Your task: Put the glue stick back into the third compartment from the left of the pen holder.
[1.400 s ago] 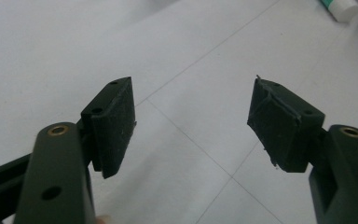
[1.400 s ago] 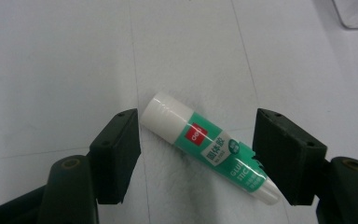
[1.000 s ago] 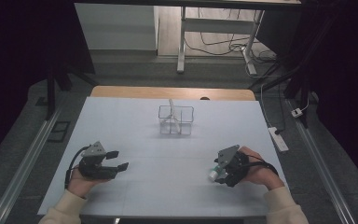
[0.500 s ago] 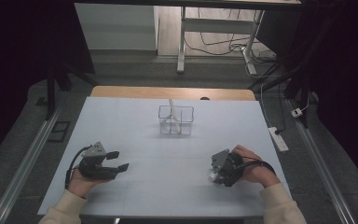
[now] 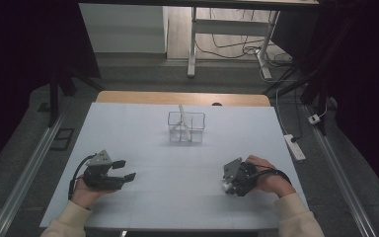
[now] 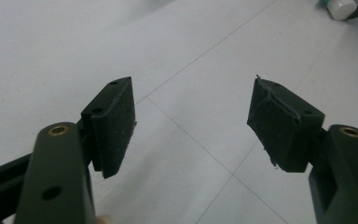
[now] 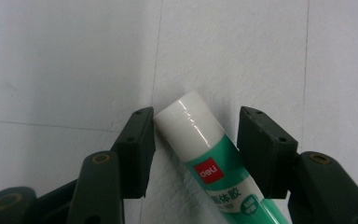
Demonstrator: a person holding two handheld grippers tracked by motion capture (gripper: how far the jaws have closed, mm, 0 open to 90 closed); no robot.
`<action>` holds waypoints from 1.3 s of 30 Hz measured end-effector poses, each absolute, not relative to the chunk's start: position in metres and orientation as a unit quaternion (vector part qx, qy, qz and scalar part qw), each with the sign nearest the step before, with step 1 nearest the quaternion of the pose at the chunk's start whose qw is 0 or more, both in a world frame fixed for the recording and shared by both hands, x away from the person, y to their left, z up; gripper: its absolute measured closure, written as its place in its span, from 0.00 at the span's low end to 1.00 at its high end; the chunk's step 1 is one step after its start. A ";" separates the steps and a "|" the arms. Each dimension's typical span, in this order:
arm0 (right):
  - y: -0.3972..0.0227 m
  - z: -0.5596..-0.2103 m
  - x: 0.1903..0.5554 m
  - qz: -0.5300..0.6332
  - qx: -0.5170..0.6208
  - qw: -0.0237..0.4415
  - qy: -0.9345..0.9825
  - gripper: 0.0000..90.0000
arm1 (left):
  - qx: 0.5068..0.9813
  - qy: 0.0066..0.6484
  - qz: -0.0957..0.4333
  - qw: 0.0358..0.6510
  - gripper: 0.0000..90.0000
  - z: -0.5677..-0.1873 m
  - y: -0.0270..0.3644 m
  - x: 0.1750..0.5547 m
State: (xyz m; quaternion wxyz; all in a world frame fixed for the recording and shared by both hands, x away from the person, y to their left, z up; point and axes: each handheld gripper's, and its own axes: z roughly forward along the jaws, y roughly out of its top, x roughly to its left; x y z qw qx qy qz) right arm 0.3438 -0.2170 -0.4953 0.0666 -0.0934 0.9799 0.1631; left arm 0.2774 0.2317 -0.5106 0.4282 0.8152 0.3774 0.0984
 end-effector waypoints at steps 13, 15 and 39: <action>-0.218 -0.496 0.345 0.171 -0.109 0.053 0.978 0.64 | 0.815 0.378 0.099 0.428 0.35 -0.511 0.231 0.277; -0.217 -0.496 0.344 0.171 -0.113 0.055 0.977 0.68 | 0.815 0.378 0.099 0.428 0.35 -0.511 0.231 0.277; -0.226 -0.475 0.353 0.249 -0.021 0.078 0.965 0.72 | 0.814 0.379 0.100 0.429 0.35 -0.511 0.231 0.277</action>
